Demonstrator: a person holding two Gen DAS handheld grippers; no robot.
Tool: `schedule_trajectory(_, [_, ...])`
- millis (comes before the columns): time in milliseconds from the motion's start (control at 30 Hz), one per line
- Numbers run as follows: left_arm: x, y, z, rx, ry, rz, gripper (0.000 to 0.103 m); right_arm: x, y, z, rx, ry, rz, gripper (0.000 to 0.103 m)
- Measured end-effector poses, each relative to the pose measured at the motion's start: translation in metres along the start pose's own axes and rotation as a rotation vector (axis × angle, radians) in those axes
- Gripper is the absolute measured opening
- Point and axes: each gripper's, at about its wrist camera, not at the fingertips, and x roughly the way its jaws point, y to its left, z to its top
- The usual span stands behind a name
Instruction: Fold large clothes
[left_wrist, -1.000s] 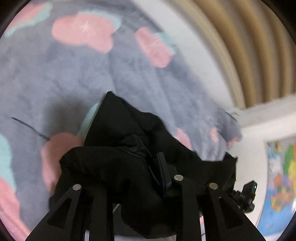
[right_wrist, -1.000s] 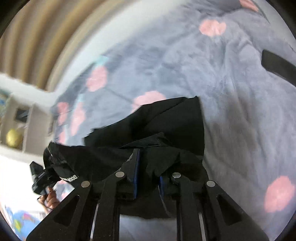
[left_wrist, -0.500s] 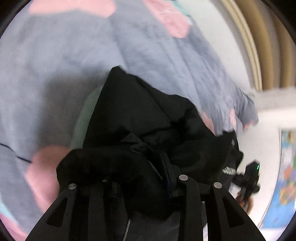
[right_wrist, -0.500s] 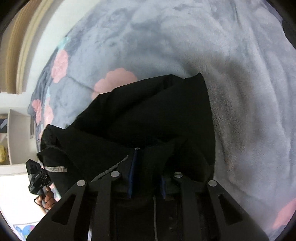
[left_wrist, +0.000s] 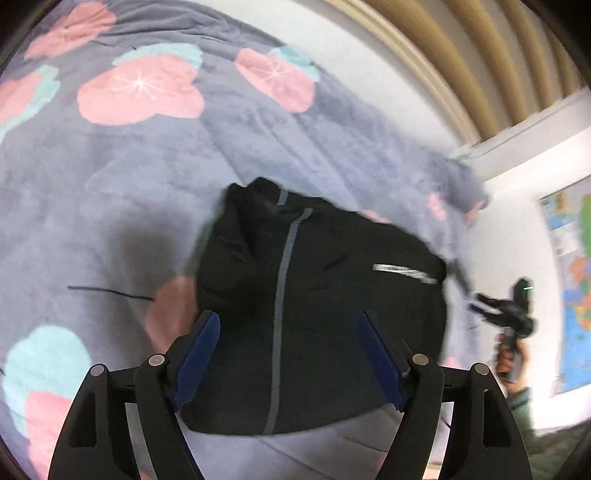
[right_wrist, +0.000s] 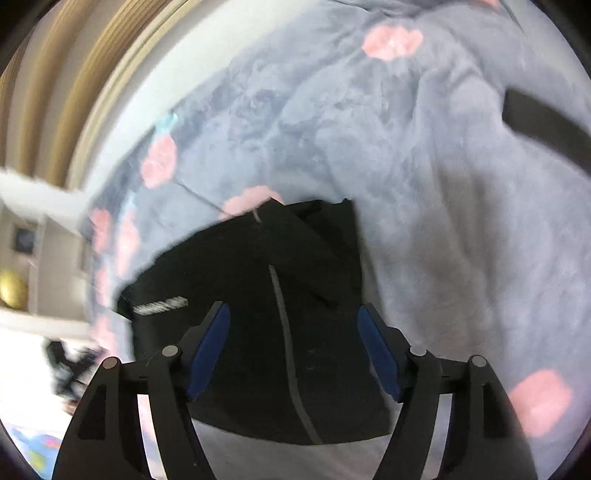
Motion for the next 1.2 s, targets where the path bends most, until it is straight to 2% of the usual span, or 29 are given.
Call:
schedule_trajectory(100, [0.03,0.004,0.016,-0.017,-0.001,0.057,0.079,0.015,0.016,0.002,-0.104,-0.033,-0.073,0.075])
schedule_trajectory(200, [0.054,0.013,0.037,-0.04,-0.016,0.052,0.079,0.033,0.039,0.01,-0.277,-0.095,-0.197,0.075])
schedule_trajectory(267, [0.067,0.02,0.05,-0.045,-0.017,0.042,0.079,0.046,0.047,0.014,-0.354,-0.104,-0.226,0.075])
schedule_trajectory(367, [0.085,0.027,0.063,-0.047,0.02,0.0,0.079,0.058,0.05,0.022,-0.403,-0.077,-0.199,0.075])
schedule_trajectory(500, [0.11,0.032,0.069,-0.03,0.076,-0.012,0.079,0.079,0.046,0.03,-0.433,-0.031,-0.184,0.075])
schedule_trajectory(633, [0.114,0.029,0.068,-0.027,0.067,-0.036,0.079,0.107,0.042,0.038,-0.395,0.027,-0.156,0.074])
schedule_trajectory(700, [0.11,0.029,0.066,-0.03,0.025,-0.033,0.079,0.113,0.044,0.037,-0.388,0.027,-0.153,0.044])
schedule_trajectory(733, [0.107,0.026,0.066,-0.024,-0.014,-0.001,0.062,0.112,0.047,0.034,-0.4,0.016,-0.158,0.043])
schedule_trajectory(767, [0.105,0.022,0.066,-0.003,-0.041,0.033,0.024,0.106,0.05,0.031,-0.412,-0.022,-0.176,0.037])
schedule_trajectory(800, [0.103,0.017,0.066,0.013,-0.042,0.048,0.015,0.101,0.051,0.028,-0.418,-0.042,-0.185,0.028])
schedule_trajectory(900, [0.081,-0.007,0.069,0.066,-0.142,0.065,0.013,0.062,0.054,0.024,-0.39,-0.15,-0.228,0.017])
schedule_trajectory(1000, [0.057,-0.021,0.088,0.056,-0.228,0.001,0.012,0.018,0.058,0.036,-0.36,-0.266,-0.248,0.014])
schedule_trajectory(1033, [0.056,-0.022,0.095,0.049,-0.24,0.001,0.012,0.011,0.059,0.04,-0.36,-0.283,-0.252,0.013])
schedule_trajectory(1100, [0.068,-0.021,0.11,0.032,-0.237,0.04,0.012,0.008,0.064,0.055,-0.363,-0.316,-0.286,0.009])
schedule_trajectory(1200, [0.11,-0.012,0.119,0.025,-0.154,0.156,0.012,0.041,0.059,0.072,-0.329,-0.27,-0.316,0.009])
